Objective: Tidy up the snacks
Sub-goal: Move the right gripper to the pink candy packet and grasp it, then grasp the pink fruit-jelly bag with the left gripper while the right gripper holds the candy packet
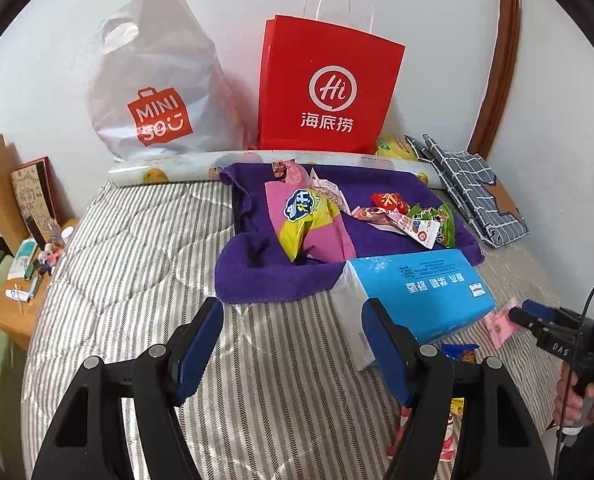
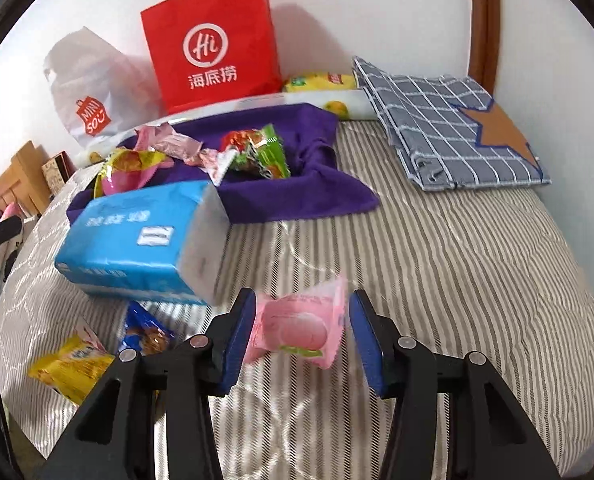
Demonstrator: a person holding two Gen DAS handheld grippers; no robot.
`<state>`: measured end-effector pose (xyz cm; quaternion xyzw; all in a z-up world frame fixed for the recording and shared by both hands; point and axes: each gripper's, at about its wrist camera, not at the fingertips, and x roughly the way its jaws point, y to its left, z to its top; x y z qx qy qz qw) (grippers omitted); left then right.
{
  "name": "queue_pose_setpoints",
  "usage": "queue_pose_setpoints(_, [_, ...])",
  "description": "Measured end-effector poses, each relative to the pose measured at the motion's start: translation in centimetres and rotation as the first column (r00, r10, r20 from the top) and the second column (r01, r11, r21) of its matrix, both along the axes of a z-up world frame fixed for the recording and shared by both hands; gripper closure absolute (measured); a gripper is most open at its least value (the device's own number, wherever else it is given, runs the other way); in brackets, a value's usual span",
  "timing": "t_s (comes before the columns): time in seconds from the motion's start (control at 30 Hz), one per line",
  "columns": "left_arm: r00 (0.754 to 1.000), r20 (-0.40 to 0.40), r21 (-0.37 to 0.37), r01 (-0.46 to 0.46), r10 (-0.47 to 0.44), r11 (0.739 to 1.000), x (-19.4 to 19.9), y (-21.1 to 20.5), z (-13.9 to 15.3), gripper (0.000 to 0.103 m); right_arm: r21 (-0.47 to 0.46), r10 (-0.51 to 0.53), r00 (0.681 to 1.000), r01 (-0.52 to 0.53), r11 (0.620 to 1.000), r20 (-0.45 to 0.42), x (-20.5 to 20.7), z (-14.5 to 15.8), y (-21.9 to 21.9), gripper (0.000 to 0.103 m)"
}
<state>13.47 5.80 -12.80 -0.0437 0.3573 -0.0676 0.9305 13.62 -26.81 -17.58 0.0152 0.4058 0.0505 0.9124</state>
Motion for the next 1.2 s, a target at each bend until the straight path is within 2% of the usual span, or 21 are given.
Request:
queue_pose_setpoints(0.17, [1.0, -0.009, -0.013, 0.008, -0.008, 1.0, 0.2, -0.1, -0.4, 0.033, 0.009, 0.011, 1.0, -0.011, 1.0, -0.023, 0.3, -1.4, -0.2, 0.053])
queue_pose_setpoints(0.27, [1.0, -0.016, -0.01, 0.013, -0.013, 1.0, 0.4, -0.3, -0.7, 0.033, 0.002, 0.016, 0.999, -0.016, 1.0, -0.032, 0.7, -2.1, 0.1, 0.046])
queue_pose_setpoints(0.33, [1.0, -0.021, -0.011, 0.016, -0.017, 1.0, 0.5, -0.4, -0.9, 0.033, -0.016, 0.021, 1.0, -0.022, 1.0, -0.023, 0.8, -2.4, 0.4, 0.042])
queue_pose_setpoints(0.47, [0.999, -0.034, -0.026, 0.023, -0.024, 0.999, 0.8, -0.6, -1.4, 0.033, -0.054, 0.023, 1.0, -0.024, 0.998, -0.013, 1.0, -2.7, 1.0, 0.042])
queue_pose_setpoints(0.57, [0.998, -0.044, -0.04, 0.038, -0.04, 0.998, 0.8, -0.9, -1.7, 0.033, -0.116, 0.03, 0.999, -0.033, 0.993, -0.025, 1.0, -3.2, 1.8, 0.043])
queue_pose_setpoints(0.6, [0.998, -0.045, -0.04, 0.042, -0.044, 0.998, 0.8, -1.1, -1.7, 0.033, -0.114, 0.037, 0.999, -0.039, 0.993, -0.021, 0.9, -3.1, 1.8, 0.049])
queue_pose_setpoints(0.63, [0.998, -0.045, -0.035, 0.047, -0.049, 0.998, 0.7, -1.3, -1.8, 0.033, -0.12, 0.041, 0.999, -0.042, 0.992, -0.017, 0.9, -3.0, 1.8, 0.059])
queue_pose_setpoints(0.67, [0.998, -0.045, -0.032, 0.05, -0.051, 0.998, 0.6, -1.5, -1.8, 0.033, -0.131, 0.04, 0.999, -0.041, 0.99, -0.012, 0.9, -3.0, 1.8, 0.063])
queue_pose_setpoints(0.7, [0.997, -0.045, -0.029, 0.053, -0.054, 0.998, 0.5, -1.6, -1.8, 0.033, -0.135, 0.037, 0.999, -0.039, 0.99, -0.014, 0.9, -3.0, 1.7, 0.072])
queue_pose_setpoints(0.83, [0.996, -0.053, -0.028, 0.067, -0.069, 0.997, -0.1, -2.2, -2.0, 0.033, -0.098, 0.017, 1.0, -0.018, 0.995, -0.013, 1.1, -2.7, 0.8, 0.085])
queue_pose_setpoints(1.1, [0.992, -0.072, -0.006, 0.108, -0.108, 0.994, -1.8, -3.3, -2.8, 0.033, -0.073, 0.015, 0.999, -0.013, 0.997, 0.031, -0.1, -1.4, 0.1, 0.087])
queue_pose_setpoints(1.2, [0.985, -0.1, -0.034, 0.137, -0.14, 0.99, -2.4, -3.8, -3.3, 0.033, -0.066, 0.016, 0.999, -0.013, 0.998, 0.051, -0.7, -0.7, -0.1, 0.087])
